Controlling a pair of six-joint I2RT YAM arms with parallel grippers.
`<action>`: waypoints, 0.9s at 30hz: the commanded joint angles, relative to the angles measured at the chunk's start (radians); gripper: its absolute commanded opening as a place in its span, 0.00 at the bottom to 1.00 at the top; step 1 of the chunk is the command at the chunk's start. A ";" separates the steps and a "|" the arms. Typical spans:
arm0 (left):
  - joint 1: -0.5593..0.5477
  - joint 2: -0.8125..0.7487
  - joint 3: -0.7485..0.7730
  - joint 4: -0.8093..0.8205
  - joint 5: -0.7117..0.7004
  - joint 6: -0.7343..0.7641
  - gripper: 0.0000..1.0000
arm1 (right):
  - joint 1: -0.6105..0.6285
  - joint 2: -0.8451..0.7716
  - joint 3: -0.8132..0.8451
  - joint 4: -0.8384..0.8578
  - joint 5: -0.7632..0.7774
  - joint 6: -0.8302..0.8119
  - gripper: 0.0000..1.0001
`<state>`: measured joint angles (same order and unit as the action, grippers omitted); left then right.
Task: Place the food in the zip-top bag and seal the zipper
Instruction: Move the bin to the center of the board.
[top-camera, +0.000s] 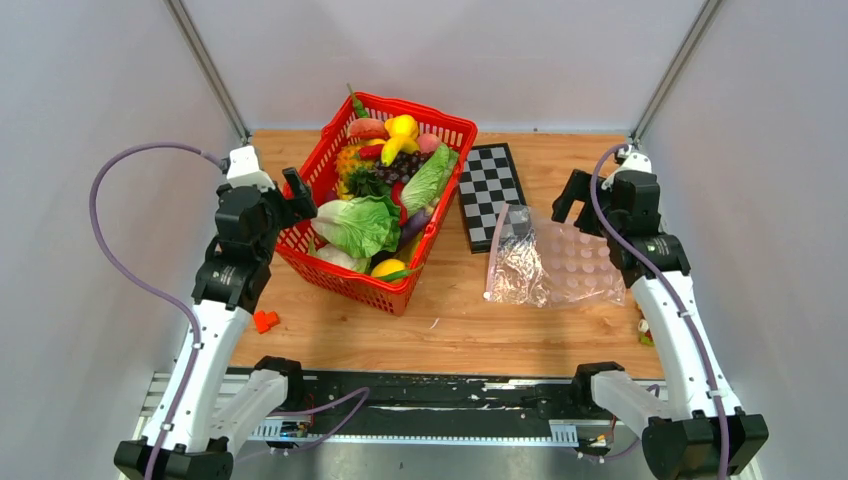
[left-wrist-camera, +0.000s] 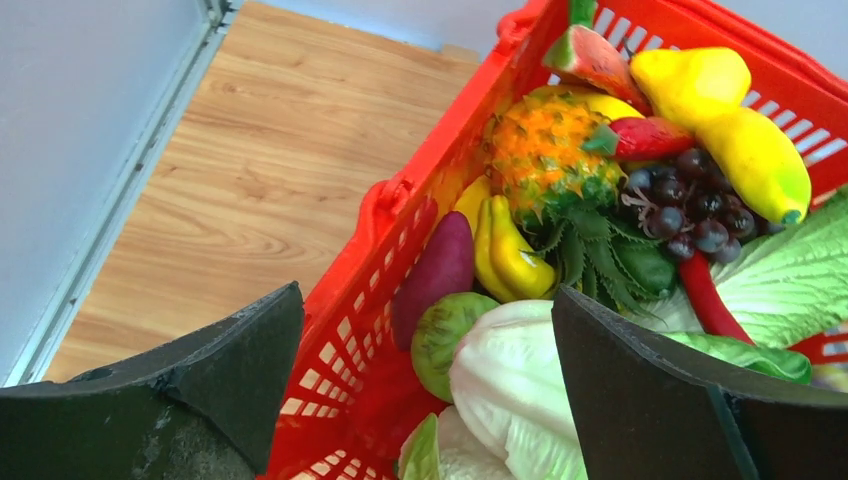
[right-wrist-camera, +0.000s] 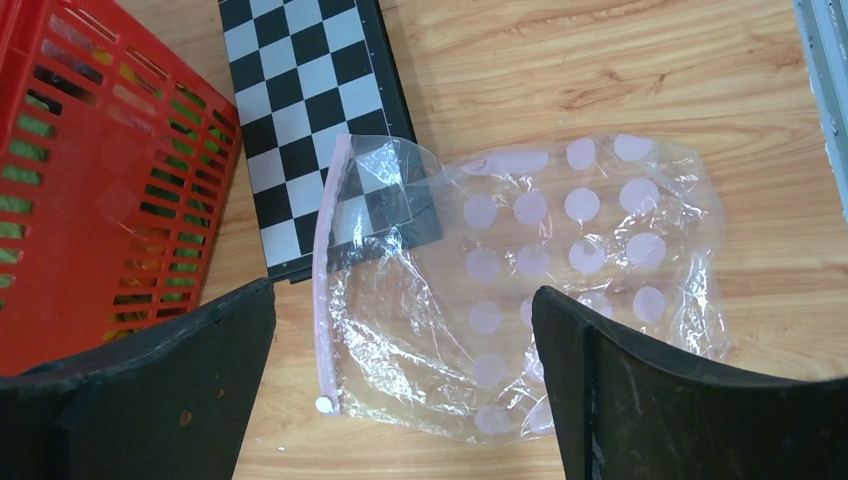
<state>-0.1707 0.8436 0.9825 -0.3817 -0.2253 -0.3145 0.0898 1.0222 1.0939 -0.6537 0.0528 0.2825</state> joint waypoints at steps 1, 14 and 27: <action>-0.003 -0.046 0.006 0.026 -0.156 -0.094 1.00 | -0.004 -0.088 -0.057 0.098 -0.025 0.017 1.00; -0.003 -0.365 -0.147 0.220 0.212 -0.002 1.00 | 0.107 -0.067 -0.144 0.233 -0.639 -0.009 1.00; -0.003 -0.280 -0.035 0.144 0.507 -0.006 1.00 | 0.589 0.201 -0.148 0.393 -0.455 0.051 1.00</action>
<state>-0.1715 0.5507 0.9108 -0.2436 0.1673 -0.3164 0.5903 1.1378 0.9279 -0.3744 -0.4301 0.2916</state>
